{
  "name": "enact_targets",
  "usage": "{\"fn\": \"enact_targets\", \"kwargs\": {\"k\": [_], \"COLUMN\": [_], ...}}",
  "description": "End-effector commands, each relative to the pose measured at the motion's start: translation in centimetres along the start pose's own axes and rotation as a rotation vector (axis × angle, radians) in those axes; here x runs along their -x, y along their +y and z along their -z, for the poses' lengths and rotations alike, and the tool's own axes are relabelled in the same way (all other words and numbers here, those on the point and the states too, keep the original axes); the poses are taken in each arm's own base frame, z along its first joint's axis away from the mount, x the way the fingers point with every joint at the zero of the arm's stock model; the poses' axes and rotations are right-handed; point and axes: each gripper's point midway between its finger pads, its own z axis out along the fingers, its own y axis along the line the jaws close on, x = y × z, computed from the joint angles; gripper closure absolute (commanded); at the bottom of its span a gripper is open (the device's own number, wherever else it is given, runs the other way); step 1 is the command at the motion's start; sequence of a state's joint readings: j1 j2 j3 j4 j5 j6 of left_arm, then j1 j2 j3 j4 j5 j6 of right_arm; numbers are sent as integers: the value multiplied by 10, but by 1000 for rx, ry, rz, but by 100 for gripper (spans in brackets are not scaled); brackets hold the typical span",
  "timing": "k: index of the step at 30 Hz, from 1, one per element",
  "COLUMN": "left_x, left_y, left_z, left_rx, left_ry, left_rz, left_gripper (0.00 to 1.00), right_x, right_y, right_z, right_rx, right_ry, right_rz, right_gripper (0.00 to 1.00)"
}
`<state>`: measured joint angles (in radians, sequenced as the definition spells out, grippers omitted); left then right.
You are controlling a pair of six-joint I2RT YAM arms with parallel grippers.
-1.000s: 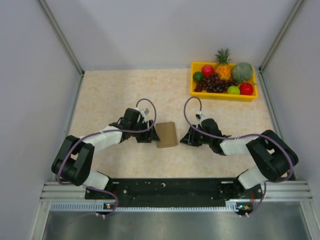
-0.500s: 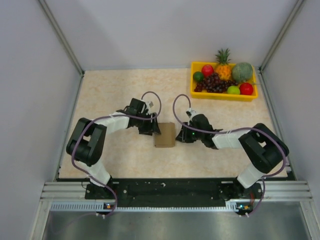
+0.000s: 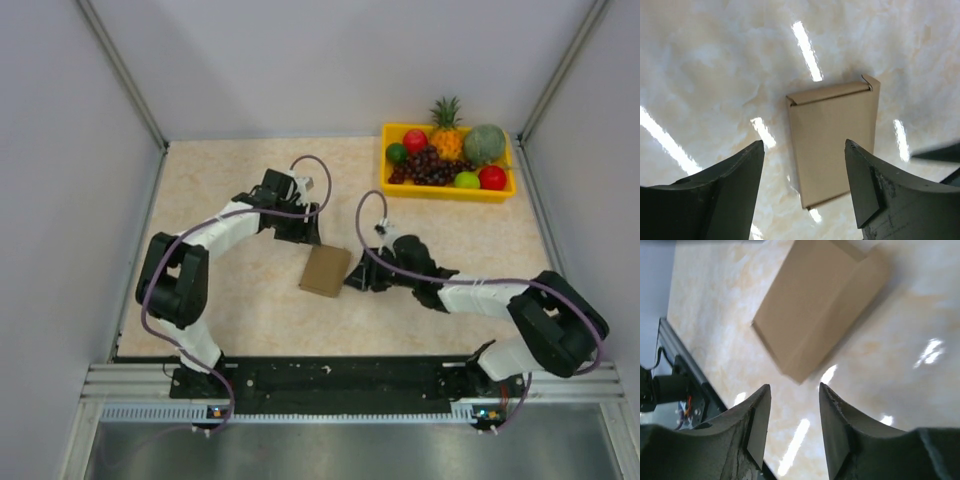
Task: Fold the paper box
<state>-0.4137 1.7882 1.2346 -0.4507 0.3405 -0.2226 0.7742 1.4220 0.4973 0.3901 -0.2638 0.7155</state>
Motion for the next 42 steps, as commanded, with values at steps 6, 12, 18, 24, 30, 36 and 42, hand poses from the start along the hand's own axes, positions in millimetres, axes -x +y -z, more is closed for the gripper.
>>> {"fn": "enact_targets", "kwargs": {"k": [6, 12, 18, 24, 30, 36, 42], "left_x": [-26, -91, -116, -106, -91, -65, -58], "left_y": [-27, -36, -59, -61, -28, 12, 40], "left_z": [52, 60, 41, 22, 11, 12, 28], "left_rx": [-103, -230, -370, -346, -168, -53, 66], "left_ry": [-183, -231, -157, -133, -160, -175, -147], "left_rz": [93, 415, 531, 551, 504, 422, 357], "left_gripper": [37, 34, 34, 35, 35, 35, 34], "right_x": [122, 134, 120, 87, 48, 21, 4], "right_y": [-54, -57, -47, -41, -30, 5, -21], "right_z": [4, -45, -70, -66, -39, -3, 4], "right_rx": [77, 244, 320, 333, 344, 401, 253], "right_ry": [21, 175, 239, 252, 218, 169, 170], "right_rz": [110, 86, 73, 6, -45, -67, -99], "right_gripper": [51, 46, 46, 47, 48, 47, 47]}}
